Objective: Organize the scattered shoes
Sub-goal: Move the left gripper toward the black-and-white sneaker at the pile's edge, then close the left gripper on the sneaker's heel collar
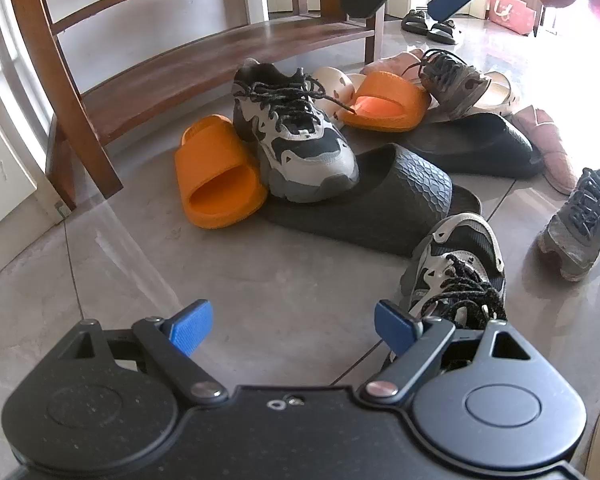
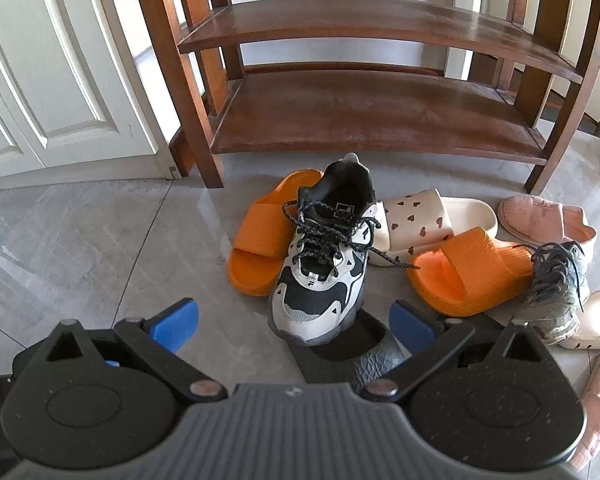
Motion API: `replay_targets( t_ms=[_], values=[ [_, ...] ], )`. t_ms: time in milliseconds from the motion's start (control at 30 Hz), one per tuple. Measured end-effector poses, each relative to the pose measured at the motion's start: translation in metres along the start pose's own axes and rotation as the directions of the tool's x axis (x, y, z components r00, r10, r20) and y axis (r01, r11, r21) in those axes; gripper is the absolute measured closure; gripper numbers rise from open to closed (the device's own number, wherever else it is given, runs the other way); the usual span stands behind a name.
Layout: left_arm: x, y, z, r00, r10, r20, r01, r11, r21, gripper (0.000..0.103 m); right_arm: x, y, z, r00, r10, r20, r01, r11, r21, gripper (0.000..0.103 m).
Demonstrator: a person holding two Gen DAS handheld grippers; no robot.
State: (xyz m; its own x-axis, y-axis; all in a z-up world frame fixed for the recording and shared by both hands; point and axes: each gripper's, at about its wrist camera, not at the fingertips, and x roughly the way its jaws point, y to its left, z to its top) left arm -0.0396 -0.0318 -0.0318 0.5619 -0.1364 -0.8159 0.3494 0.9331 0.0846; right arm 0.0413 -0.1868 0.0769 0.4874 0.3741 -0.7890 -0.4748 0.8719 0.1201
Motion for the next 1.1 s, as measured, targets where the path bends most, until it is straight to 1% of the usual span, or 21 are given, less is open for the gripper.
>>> replay_targets(
  t_ms=[267, 467, 500, 600, 700, 733, 833, 900, 933, 967, 1000, 1033, 1067, 1100],
  values=[
    [0.003, 0.000, -0.001, 1.000, 0.009, -0.011, -0.009, 1.000, 0.004, 0.015, 0.003, -0.002, 0.000, 1.000, -0.003, -0.002, 0.003, 1.000, 0.008, 0.000],
    [0.004, -0.001, -0.002, 1.000, 0.000, -0.015, 0.000, 1.000, 0.010, 0.015, 0.005, -0.004, 0.000, 1.000, -0.005, -0.006, 0.005, 1.000, 0.012, 0.000],
    [0.004, -0.003, -0.004, 1.000, -0.011, -0.018, 0.012, 1.000, 0.025, 0.015, 0.006, -0.005, 0.000, 1.000, -0.005, -0.007, 0.005, 1.000, 0.014, 0.000],
    [-0.003, -0.004, -0.014, 0.995, -0.095, -0.023, 0.096, 0.994, 0.051, 0.015, 0.007, -0.006, 0.000, 1.000, -0.008, -0.009, 0.008, 1.000, 0.016, 0.000],
    [-0.009, -0.008, -0.027, 0.983, -0.178, -0.039, 0.180, 0.980, 0.080, 0.017, 0.008, -0.008, -0.001, 1.000, -0.007, -0.013, 0.008, 1.000, 0.017, 0.000],
    [-0.010, -0.010, -0.033, 0.982, -0.182, -0.046, 0.186, 0.978, 0.098, 0.017, 0.009, -0.008, -0.001, 1.000, -0.007, -0.014, 0.007, 1.000, 0.018, 0.000],
    [-0.010, -0.017, -0.043, 0.985, -0.164, -0.060, 0.171, 0.975, 0.141, 0.017, 0.012, -0.009, -0.001, 1.000, -0.007, -0.021, 0.008, 1.000, 0.028, 0.000],
    [-0.008, -0.018, -0.046, 0.989, -0.140, -0.050, 0.146, 0.979, 0.146, 0.020, 0.014, -0.008, -0.001, 1.000, -0.004, -0.025, 0.005, 1.000, 0.029, 0.000],
    [-0.005, -0.020, -0.047, 0.991, -0.125, -0.046, 0.130, 0.980, 0.149, 0.022, 0.014, -0.007, -0.001, 1.000, -0.003, -0.025, 0.004, 1.000, 0.024, 0.000],
    [-0.002, -0.019, -0.046, 0.988, -0.145, -0.058, 0.151, 0.979, 0.135, 0.043, 0.014, -0.005, -0.001, 1.000, -0.002, -0.025, 0.002, 1.000, 0.017, 0.000],
    [0.002, -0.018, -0.045, 0.984, -0.164, -0.070, 0.172, 0.978, 0.121, 0.072, 0.014, -0.003, -0.001, 1.000, -0.001, -0.025, 0.001, 1.000, 0.010, 0.000],
    [0.006, -0.017, -0.045, 0.980, -0.184, -0.081, 0.192, 0.976, 0.107, 0.077, 0.014, -0.002, -0.001, 1.000, 0.000, -0.026, 0.001, 1.000, 0.004, 0.000],
    [0.008, -0.018, -0.044, 0.976, -0.198, -0.089, 0.206, 0.974, 0.095, 0.077, 0.014, -0.001, -0.001, 1.000, -0.001, -0.029, 0.001, 1.000, -0.001, 0.000],
    [0.011, -0.021, -0.044, 0.977, -0.194, -0.090, 0.203, 0.973, 0.106, 0.078, 0.014, -0.001, -0.001, 1.000, -0.002, -0.030, 0.002, 1.000, -0.003, 0.000]
  ],
)
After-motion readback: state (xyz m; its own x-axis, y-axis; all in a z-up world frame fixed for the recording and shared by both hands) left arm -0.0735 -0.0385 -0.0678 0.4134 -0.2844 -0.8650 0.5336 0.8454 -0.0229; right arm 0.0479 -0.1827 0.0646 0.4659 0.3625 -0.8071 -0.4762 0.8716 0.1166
